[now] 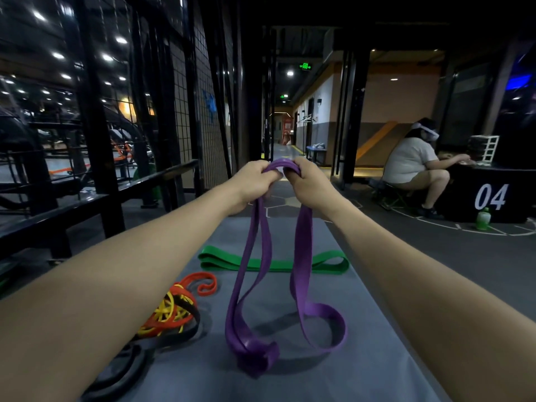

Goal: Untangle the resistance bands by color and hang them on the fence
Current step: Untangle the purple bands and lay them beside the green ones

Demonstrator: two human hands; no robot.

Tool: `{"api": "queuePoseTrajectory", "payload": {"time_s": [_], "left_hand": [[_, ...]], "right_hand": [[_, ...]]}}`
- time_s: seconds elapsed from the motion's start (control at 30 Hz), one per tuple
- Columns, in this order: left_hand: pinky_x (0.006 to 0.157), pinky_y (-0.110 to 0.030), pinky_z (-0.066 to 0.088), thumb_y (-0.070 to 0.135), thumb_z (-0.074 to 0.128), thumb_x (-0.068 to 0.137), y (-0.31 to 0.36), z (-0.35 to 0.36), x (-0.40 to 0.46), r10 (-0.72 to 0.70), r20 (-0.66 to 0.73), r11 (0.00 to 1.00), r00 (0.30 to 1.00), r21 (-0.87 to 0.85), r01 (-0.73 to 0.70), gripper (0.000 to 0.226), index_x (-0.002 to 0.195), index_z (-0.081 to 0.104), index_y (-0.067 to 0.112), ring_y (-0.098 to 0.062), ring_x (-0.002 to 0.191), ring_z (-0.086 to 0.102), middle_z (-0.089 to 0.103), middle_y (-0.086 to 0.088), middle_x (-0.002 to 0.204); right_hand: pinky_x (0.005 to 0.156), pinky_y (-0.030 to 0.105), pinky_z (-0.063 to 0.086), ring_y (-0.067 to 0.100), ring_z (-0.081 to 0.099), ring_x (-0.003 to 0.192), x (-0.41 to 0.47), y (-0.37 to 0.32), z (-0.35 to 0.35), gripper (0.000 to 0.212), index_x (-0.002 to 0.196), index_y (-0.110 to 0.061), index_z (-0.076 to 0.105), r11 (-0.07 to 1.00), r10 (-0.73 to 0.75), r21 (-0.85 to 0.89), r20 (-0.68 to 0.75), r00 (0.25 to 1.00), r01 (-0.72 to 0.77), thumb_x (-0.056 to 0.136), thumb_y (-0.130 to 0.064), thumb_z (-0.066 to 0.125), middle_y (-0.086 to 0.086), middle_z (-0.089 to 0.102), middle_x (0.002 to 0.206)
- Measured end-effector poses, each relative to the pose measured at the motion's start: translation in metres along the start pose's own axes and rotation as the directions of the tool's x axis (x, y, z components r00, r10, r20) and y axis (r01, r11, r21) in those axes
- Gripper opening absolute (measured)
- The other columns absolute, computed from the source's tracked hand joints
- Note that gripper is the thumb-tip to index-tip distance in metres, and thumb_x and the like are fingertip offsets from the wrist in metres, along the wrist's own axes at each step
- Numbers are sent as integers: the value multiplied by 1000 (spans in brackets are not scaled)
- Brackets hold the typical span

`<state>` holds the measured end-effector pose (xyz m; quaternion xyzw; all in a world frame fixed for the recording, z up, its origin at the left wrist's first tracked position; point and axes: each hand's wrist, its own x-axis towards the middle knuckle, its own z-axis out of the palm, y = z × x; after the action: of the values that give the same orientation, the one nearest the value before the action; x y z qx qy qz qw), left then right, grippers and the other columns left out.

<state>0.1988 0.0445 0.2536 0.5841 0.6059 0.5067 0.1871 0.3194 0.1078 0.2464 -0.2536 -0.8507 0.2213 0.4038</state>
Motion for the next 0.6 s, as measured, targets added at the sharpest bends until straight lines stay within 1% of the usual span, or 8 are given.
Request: {"api": "queuePoseTrajectory", "payload": {"time_s": [0.07, 0.17, 0.23, 0.3, 0.37, 0.43, 0.5, 0.6], "left_hand": [[56, -29, 32, 10, 45, 93, 6, 7, 7, -1, -59, 996, 998, -89, -4, 13, 84, 52, 10, -14, 55, 35, 41, -4, 64], [52, -27, 29, 8, 42, 94, 17, 21, 17, -8, -121, 965, 993, -260, -24, 17, 81, 53, 10, -13, 54, 33, 40, -4, 63], [55, -29, 35, 10, 41, 95, 31, 26, 23, -48, -174, 897, 984, -441, -34, 24, 76, 53, 12, -15, 56, 39, 43, -4, 65], [56, -30, 39, 7, 38, 96, 49, 27, 32, -86, -224, 792, 971, -606, -70, 29, 70, 52, 12, -17, 54, 45, 47, -6, 63], [57, -29, 42, 6, 37, 95, 65, 29, 40, -97, -249, 706, 964, -700, -110, 29, 69, 50, 10, -18, 50, 48, 47, -8, 61], [61, -32, 45, 7, 38, 95, 78, 34, 43, -90, -248, 637, 964, -759, -136, 27, 71, 49, 9, -21, 55, 49, 47, -9, 63], [58, -32, 47, 7, 38, 95, 85, 38, 47, -87, -266, 583, 960, -795, -167, 26, 71, 49, 8, -22, 57, 49, 47, -10, 64], [65, -36, 52, 7, 40, 95, 81, 40, 49, -107, -286, 510, 952, -838, -194, 21, 76, 50, 7, -24, 62, 52, 50, -10, 67]], "right_hand": [[56, 23, 32, 7, 39, 61, -3, 2, -5, 2, 91, -9, 47, 1000, 11, 16, -6, 1000, -11, 93, -9, 48, -5, 44, 70], [67, 22, 43, 7, 50, 69, -16, 12, -5, 22, 102, -11, 48, 988, 38, 149, -45, 998, -30, 85, -1, 57, -7, 51, 76], [81, 32, 51, 16, 60, 84, -31, 29, -1, 39, 117, -10, 47, 969, 118, 217, -4, 993, -115, 82, 1, 61, -2, 59, 89], [89, 40, 51, 25, 62, 95, -47, 50, 2, 41, 117, -10, 49, 955, 200, 218, 28, 979, -201, 80, -2, 64, 6, 64, 102], [83, 35, 50, 23, 62, 89, -60, 71, -3, 38, 113, -14, 51, 950, 261, 183, -10, 965, -255, 79, -4, 65, 8, 64, 103], [73, 31, 47, 21, 58, 80, -70, 87, -16, 35, 109, -14, 53, 945, 311, 126, -67, 948, -301, 77, -3, 62, 7, 62, 94], [70, 32, 47, 21, 58, 76, -76, 100, -29, 29, 104, -12, 56, 936, 350, 85, -131, 927, -341, 77, -4, 63, 5, 62, 88], [66, 28, 42, 19, 56, 73, -78, 110, -44, 20, 98, -11, 58, 945, 322, 23, -216, 922, -325, 79, -7, 64, 5, 62, 83]]}}
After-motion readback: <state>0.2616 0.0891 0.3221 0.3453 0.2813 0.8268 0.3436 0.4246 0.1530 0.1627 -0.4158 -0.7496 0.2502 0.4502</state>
